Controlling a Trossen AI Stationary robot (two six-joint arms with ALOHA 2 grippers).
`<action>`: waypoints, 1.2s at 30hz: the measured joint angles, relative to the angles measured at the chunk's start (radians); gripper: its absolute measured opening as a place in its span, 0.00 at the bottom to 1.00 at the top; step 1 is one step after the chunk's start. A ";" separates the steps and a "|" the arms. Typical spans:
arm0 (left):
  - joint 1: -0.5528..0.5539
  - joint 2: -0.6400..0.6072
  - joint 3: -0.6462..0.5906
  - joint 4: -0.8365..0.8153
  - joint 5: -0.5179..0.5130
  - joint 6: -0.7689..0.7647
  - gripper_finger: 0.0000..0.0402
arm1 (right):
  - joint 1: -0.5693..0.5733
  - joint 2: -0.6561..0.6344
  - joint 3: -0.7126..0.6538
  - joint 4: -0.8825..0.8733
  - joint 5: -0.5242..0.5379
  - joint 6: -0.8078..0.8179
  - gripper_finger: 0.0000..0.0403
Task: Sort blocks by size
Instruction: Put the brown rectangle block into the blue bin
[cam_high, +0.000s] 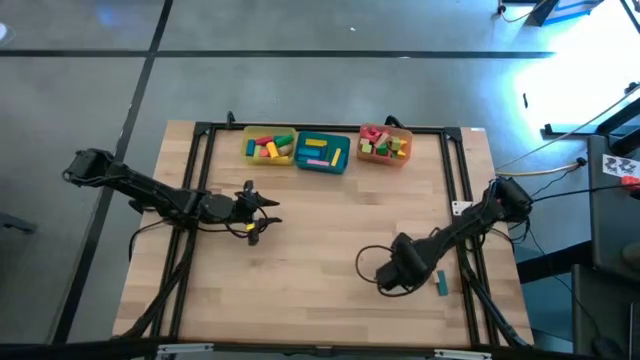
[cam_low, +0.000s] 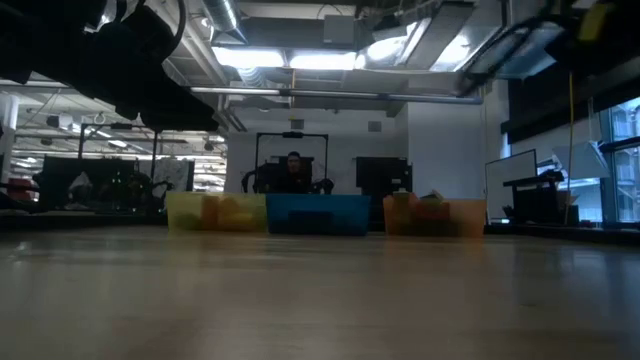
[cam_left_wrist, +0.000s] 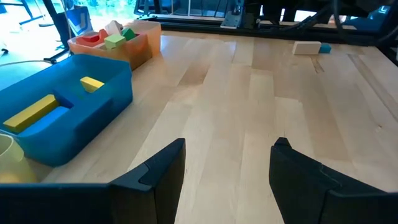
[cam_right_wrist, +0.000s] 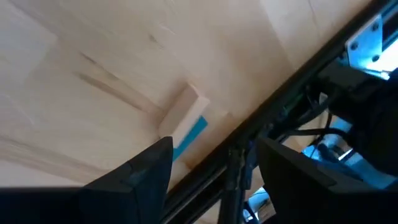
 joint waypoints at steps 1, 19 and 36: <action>0.000 0.000 0.000 0.001 0.000 0.000 0.49 | 0.007 -0.012 -0.024 0.009 -0.007 0.014 0.58; 0.000 0.000 0.000 0.000 0.000 0.001 0.49 | 0.050 -0.213 -0.412 0.422 -0.073 0.176 0.58; 0.000 0.000 0.000 0.000 0.000 0.001 0.49 | 0.050 -0.213 -0.588 0.641 -0.114 0.166 0.34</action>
